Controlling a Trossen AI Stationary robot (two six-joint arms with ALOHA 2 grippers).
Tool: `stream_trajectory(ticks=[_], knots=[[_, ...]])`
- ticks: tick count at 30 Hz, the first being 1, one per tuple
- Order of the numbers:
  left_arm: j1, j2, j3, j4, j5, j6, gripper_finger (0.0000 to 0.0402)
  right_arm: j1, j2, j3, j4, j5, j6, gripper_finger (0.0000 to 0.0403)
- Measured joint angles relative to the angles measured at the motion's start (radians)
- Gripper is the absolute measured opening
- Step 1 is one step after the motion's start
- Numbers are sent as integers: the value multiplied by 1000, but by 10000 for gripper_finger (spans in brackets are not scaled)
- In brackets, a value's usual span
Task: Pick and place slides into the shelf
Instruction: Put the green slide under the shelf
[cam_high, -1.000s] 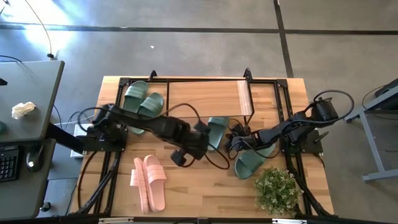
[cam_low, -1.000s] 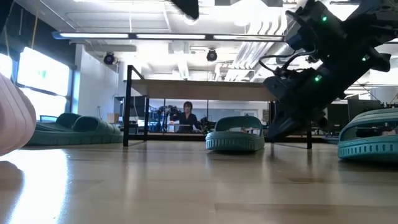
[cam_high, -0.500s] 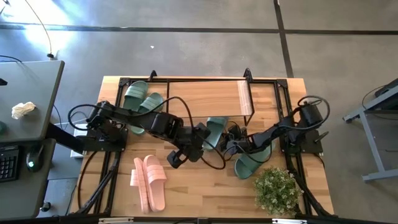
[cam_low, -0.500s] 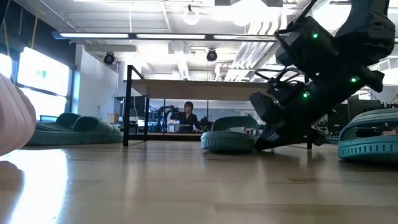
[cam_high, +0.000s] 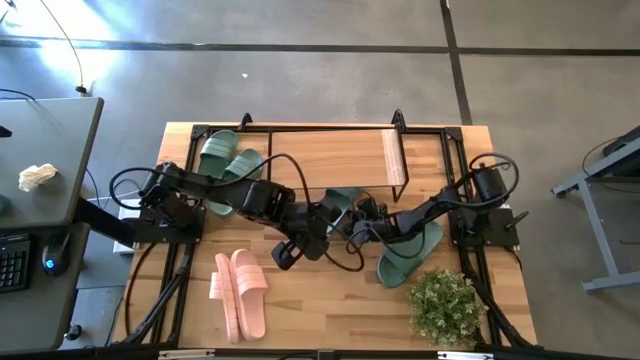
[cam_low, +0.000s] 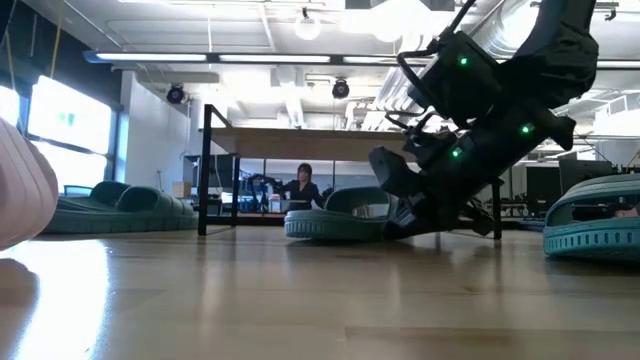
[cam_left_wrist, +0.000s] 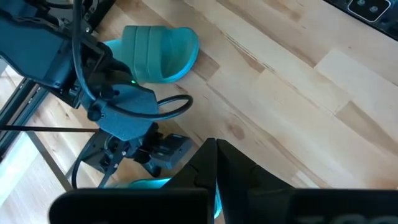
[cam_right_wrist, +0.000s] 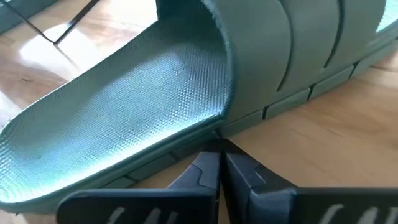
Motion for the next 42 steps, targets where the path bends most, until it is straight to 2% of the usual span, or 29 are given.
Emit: stream_trajectory(ticks=[9,12,17,21,25,29,32,37,42], knots=[[0,0,0,-5,0,0,0,10,-16,1,-16,-57,-33,0],[0,0,0,-5,0,1,0,36,-61,0,-59,-112,-35,0],[0,0,0,-4,42,25,0,61,-194,-1,-191,-206,-84,0],[0,0,0,-4,56,43,0,67,-323,-1,-347,-403,-99,0],[0,0,0,-3,57,52,0,68,-461,-1,-481,-624,-182,0],[0,10,0,-1,115,52,0,75,-614,-1,-645,-756,-143,0],[-7,41,0,19,180,49,0,79,-730,-1,-808,-815,-62,0],[-33,114,-1,79,185,50,0,93,-892,-1,-1032,-846,20,2],[-55,189,-2,102,185,52,1,109,-980,-1,-1143,-852,27,35]])
